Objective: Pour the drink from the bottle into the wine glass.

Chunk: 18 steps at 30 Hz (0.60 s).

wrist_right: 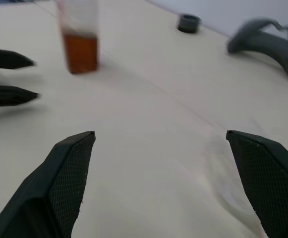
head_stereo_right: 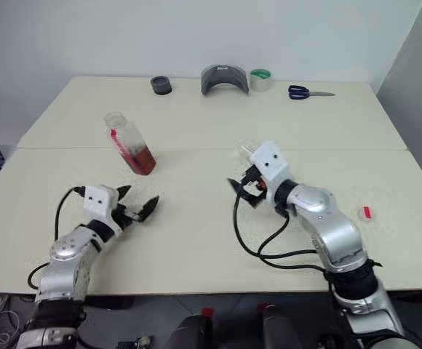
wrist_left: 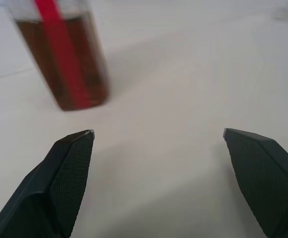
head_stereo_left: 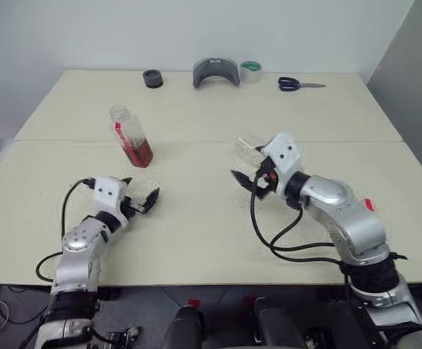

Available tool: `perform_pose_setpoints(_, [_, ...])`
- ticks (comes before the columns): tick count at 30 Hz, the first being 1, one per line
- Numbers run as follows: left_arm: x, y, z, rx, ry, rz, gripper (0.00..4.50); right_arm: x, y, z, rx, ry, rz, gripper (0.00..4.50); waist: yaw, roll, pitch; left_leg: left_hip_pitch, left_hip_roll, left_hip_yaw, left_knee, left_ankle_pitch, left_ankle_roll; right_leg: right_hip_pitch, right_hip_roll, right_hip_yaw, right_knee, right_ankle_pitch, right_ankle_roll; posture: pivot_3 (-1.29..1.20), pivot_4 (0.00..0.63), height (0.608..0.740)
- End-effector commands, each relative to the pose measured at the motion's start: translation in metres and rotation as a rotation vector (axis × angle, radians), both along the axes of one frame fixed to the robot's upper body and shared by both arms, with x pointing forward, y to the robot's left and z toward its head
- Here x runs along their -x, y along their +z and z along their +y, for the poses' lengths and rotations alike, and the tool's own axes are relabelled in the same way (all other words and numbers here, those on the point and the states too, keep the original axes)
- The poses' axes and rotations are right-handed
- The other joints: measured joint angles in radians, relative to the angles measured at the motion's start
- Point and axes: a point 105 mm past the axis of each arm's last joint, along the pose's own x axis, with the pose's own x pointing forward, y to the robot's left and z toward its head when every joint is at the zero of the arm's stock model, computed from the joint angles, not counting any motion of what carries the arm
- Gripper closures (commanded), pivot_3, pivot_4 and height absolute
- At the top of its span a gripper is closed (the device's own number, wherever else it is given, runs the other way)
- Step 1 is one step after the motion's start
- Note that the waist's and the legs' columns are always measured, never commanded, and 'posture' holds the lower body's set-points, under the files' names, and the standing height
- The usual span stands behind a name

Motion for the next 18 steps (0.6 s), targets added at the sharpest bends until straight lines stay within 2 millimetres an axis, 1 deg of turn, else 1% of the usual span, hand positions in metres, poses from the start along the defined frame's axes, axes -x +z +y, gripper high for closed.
perform_pose_setpoints(1, [0.01,0.015,-0.045,-0.023,-0.218,-0.041,0.02,-0.01,0.018,-0.012,0.076,-0.036,-0.03,0.0,0.001,0.0,0.0,0.0,0.0,0.0,0.0,0.0,0.0,0.0,0.0,0.0,0.0,0.0,0.0,0.0,0.15,0.74])
perform_pose_setpoints(3, [0.013,0.017,-0.063,-0.046,-0.31,-0.05,0.02,-0.023,0.022,-0.02,0.122,-0.046,-0.023,0.0,-0.002,0.0,0.0,0.0,-0.001,0.001,0.0,0.0,0.0,0.0,0.002,0.0,0.0,0.0,0.0,0.0,0.15,0.74])
perform_pose_setpoints(6, [0.013,0.024,-0.083,-0.059,-0.392,-0.075,0.02,-0.043,0.024,-0.031,0.161,-0.068,0.026,0.0,-0.005,0.0,0.0,0.002,0.0,0.002,-0.001,0.0,0.0,0.001,0.003,0.001,0.0,0.0,0.0,0.0,0.15,0.74])
perform_pose_setpoints(10, [0.01,0.038,-0.106,-0.092,-0.489,-0.122,0.02,-0.061,0.016,-0.038,0.188,-0.042,0.164,0.0,-0.005,0.0,0.0,0.002,-0.001,0.002,-0.001,0.0,0.0,0.001,0.003,0.001,-0.001,0.0,0.0,0.0,0.15,0.74])
perform_pose_setpoints(13, [0.006,0.047,-0.113,-0.093,-0.507,-0.15,0.02,-0.072,0.011,-0.041,0.22,-0.029,0.22,0.0,-0.005,0.0,0.0,0.001,-0.001,0.002,-0.001,0.0,0.0,0.001,0.003,0.001,-0.001,0.0,0.0,0.0,0.15,0.74])
perform_pose_setpoints(16, [0.0,0.054,-0.114,-0.078,-0.495,-0.17,0.02,-0.082,0.01,-0.041,0.254,-0.009,0.267,0.0,-0.007,0.0,0.0,0.001,-0.001,0.003,-0.001,0.0,0.0,0.001,0.003,0.001,-0.001,0.0,0.0,0.0,0.15,0.74])
perform_pose_setpoints(18, [-0.001,0.055,-0.115,-0.08,-0.494,-0.178,0.02,-0.087,0.01,-0.037,0.272,0.015,0.3,0.0,-0.009,0.0,0.0,0.002,-0.001,0.003,-0.001,0.0,0.0,0.001,0.003,0.001,-0.001,0.0,0.0,0.0,0.15,0.74])
